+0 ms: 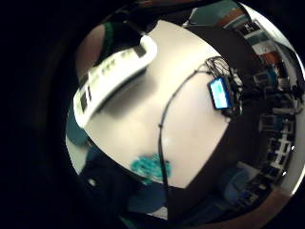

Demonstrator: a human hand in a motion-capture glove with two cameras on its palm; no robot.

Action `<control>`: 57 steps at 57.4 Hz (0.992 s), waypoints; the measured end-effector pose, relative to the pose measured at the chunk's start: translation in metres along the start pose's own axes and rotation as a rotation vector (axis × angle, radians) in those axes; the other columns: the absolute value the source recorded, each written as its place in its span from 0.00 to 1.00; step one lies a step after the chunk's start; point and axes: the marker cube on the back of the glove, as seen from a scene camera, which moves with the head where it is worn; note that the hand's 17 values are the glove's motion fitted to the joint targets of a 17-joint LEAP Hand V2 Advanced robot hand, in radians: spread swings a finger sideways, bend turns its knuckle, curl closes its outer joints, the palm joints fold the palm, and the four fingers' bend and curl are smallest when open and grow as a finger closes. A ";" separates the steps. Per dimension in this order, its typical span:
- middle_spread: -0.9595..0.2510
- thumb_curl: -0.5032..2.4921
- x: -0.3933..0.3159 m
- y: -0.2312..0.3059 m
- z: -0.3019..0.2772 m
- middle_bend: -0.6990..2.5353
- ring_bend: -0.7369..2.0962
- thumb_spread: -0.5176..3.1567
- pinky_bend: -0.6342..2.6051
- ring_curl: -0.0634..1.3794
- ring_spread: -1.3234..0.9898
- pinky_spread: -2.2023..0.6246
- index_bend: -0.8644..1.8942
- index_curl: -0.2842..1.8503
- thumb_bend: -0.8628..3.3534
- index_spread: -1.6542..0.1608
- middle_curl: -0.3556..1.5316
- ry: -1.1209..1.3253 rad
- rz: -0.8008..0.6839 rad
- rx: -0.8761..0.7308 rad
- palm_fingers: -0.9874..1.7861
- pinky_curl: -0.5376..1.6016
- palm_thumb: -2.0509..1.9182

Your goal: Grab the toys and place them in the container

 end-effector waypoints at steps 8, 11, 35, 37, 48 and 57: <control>0.79 0.29 0.018 0.068 0.079 0.30 0.41 0.44 0.46 0.24 0.55 0.77 0.36 0.30 0.20 0.80 0.43 -0.013 -0.015 -0.120 0.29 0.47 0.52; 0.79 0.29 0.024 0.088 0.109 0.29 0.40 0.44 0.45 0.23 0.56 0.77 0.35 0.30 0.20 0.80 0.42 -0.033 0.005 -0.168 0.30 0.46 0.52; 0.69 0.29 0.038 0.089 0.184 0.45 0.68 0.48 0.48 0.37 0.46 0.66 0.36 0.22 0.22 0.81 0.52 0.135 -0.111 0.182 0.77 0.44 0.58; 0.68 0.29 0.036 0.081 0.172 0.47 0.69 0.49 0.48 0.39 0.46 0.66 0.39 0.23 0.22 0.81 0.53 0.123 -0.096 0.206 0.79 0.45 0.58; 0.65 0.31 -0.003 0.022 0.056 0.51 0.73 0.54 0.49 0.43 0.45 0.65 0.48 0.28 0.25 0.81 0.58 0.084 -0.132 0.417 0.81 0.46 0.63; 0.64 0.32 -0.056 -0.055 -0.057 0.53 0.76 0.53 0.51 0.44 0.46 0.64 0.52 0.33 0.25 0.81 0.61 -0.070 -0.175 0.507 0.79 0.48 0.65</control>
